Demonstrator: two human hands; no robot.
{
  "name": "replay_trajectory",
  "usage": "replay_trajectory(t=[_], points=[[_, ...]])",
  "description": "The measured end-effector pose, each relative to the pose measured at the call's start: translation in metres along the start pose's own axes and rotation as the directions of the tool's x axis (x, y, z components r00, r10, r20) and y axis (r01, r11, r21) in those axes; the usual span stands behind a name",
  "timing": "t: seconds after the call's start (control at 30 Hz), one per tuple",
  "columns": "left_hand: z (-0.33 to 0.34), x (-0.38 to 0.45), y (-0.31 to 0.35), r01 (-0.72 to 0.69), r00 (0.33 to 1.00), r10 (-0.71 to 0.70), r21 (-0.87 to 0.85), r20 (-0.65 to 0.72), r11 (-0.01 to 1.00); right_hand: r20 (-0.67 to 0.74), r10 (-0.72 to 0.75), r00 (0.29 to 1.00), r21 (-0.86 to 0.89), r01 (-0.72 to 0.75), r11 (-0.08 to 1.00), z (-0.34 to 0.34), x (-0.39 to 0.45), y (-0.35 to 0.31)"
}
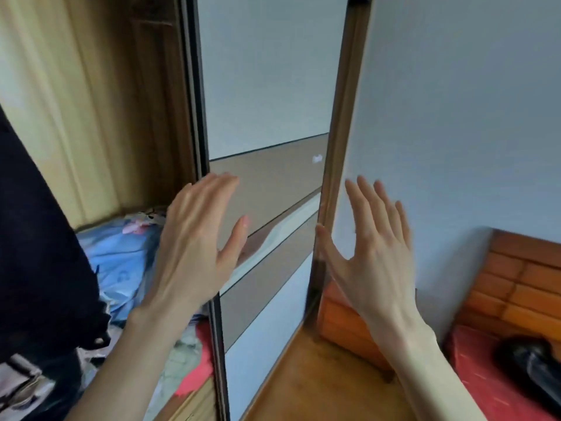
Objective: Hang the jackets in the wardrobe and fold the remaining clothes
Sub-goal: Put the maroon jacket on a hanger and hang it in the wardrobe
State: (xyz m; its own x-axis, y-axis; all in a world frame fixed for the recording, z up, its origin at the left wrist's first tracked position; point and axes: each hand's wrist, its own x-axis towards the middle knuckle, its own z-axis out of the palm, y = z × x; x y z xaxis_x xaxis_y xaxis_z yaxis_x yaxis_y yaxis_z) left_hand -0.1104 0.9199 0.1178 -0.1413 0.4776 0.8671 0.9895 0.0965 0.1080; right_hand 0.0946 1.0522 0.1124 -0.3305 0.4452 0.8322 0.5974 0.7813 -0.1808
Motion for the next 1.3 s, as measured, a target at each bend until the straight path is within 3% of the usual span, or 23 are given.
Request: replay_trajectory(t=[0.23, 0.43, 0.83, 1.07, 1.3], points=[[0.095, -0.003, 0.086, -0.059, 0.998, 0.063, -0.227, 0.010, 0.972, -0.053, 0.161, 0.986, -0.217, -0.169, 0.962, -0.041, -0.053, 0.099], [0.159, 0.002, 0.166, -0.081, 0.986, 0.131, -0.395, 0.100, 0.915, -0.098, 0.287, 0.953, -0.267, -0.303, 0.915, -0.067, -0.093, 0.173], [0.267, 0.002, 0.315, -0.163, 0.949, 0.289, -0.586, 0.128, 0.794, -0.195, 0.404, 0.894, -0.393, -0.449, 0.803, -0.126, -0.151, 0.297], [0.312, -0.009, 0.400, -0.213, 0.888, 0.439, -0.729, 0.133, 0.650, -0.313, 0.496, 0.810, -0.477, -0.586, 0.655, -0.167, -0.191, 0.341], [0.360, -0.019, 0.475, -0.224, 0.800, 0.592, -0.866, 0.097, 0.446, -0.453, 0.578, 0.678, -0.538, -0.725, 0.429, -0.203, -0.232, 0.367]])
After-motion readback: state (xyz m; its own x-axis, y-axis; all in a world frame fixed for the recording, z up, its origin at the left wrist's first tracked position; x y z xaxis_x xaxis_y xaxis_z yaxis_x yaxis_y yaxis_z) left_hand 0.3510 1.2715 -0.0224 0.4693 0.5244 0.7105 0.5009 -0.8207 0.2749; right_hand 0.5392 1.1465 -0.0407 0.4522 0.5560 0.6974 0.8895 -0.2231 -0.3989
